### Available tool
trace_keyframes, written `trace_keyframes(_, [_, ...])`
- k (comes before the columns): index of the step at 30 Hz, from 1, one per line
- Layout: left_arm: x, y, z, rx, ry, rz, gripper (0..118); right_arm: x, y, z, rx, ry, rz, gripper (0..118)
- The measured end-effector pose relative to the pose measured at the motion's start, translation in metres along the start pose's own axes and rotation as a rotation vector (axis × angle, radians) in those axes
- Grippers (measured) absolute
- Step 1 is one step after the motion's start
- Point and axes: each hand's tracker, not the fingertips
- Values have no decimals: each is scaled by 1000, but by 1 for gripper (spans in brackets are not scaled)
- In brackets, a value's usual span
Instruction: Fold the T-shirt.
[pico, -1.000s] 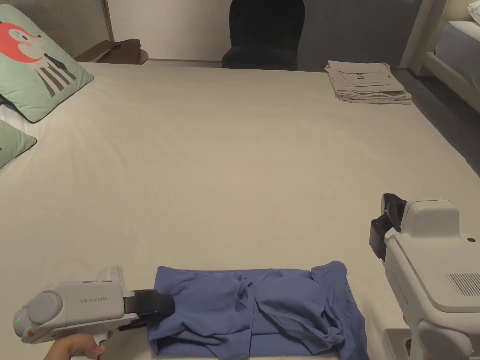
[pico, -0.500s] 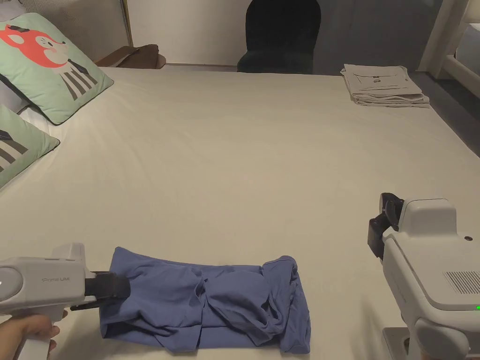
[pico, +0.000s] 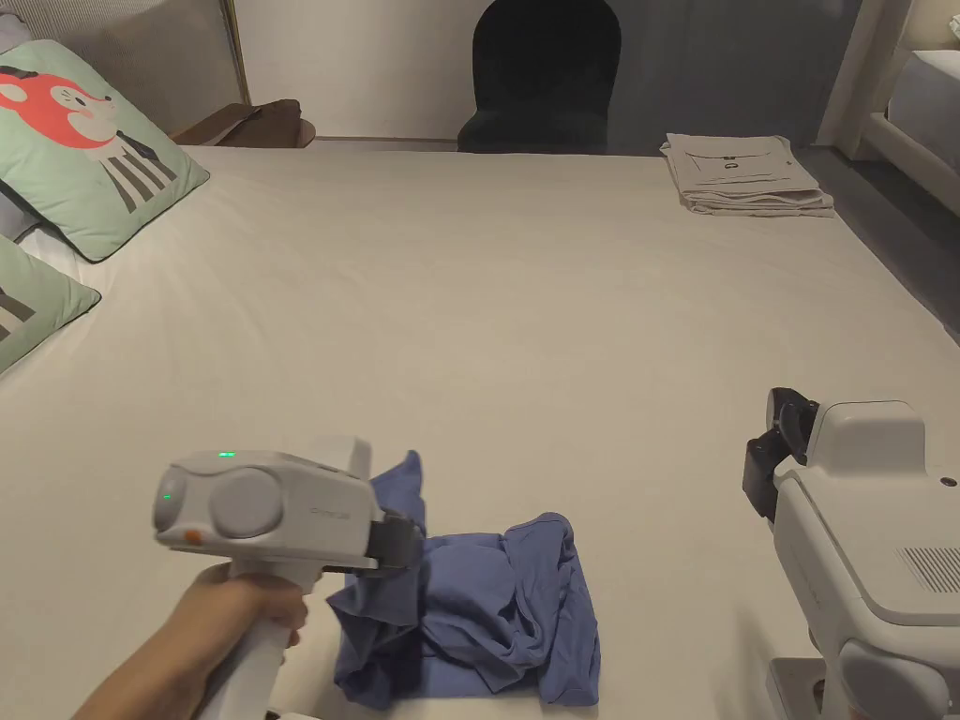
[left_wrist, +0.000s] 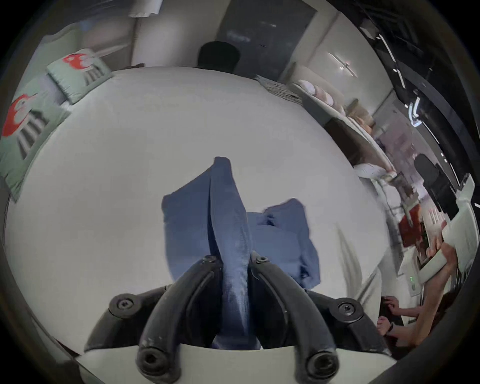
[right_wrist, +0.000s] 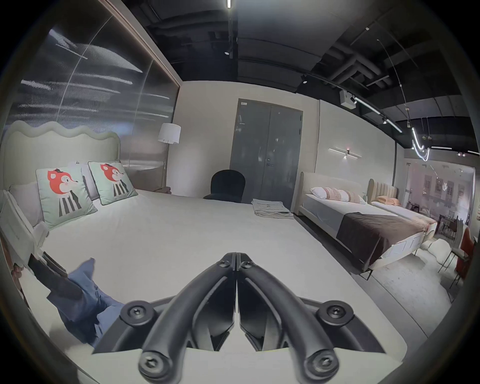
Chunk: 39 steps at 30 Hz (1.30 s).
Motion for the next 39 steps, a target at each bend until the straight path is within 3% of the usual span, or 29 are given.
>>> trace_keyframes(6, [60,5,-45,-51,-38,-77,9,13,-3,5,-2,-27,-11,0])
trace_keyframes(12, [86,-3,-95,-101,24,-117,11,26,-7,6,-12,-52,-17,0])
trace_keyframes(14, [91,-5,-97,-98,25,-117,26,28,-7,6,-15,-58,-18,0])
trace_keyframes(16, [94,-4,-93,-80,-47,-107,68,28,-8,6,-17,-60,-19,0])
trace_keyframes(18, [98,-2,-85,-70,-105,-91,102,28,-7,6,-18,-62,-21,0])
trace_keyframes(21, [102,1,-66,10,-111,-100,104,26,-6,7,-15,-57,-25,0])
trace_keyframes(27, [100,-8,-21,300,77,-219,104,22,-4,6,-7,-42,-23,0])
trace_keyframes(29, [95,-19,-11,405,156,-262,102,21,-3,7,-5,-38,-21,0])
trace_keyframes(31, [90,-30,-9,478,192,-310,84,20,-3,7,-4,-35,-21,0])
trace_keyframes(32, [88,-34,-11,482,224,-322,66,19,-3,7,-3,-33,-22,0])
trace_keyframes(34, [84,-41,-17,470,260,-324,15,18,-4,7,-6,-31,-23,0])
trace_keyframes(35, [80,-44,-20,462,257,-320,2,18,-4,7,-6,-30,-24,0])
trace_keyframes(39, [67,-54,-41,384,214,-247,0,17,-5,9,-10,-25,-20,0])
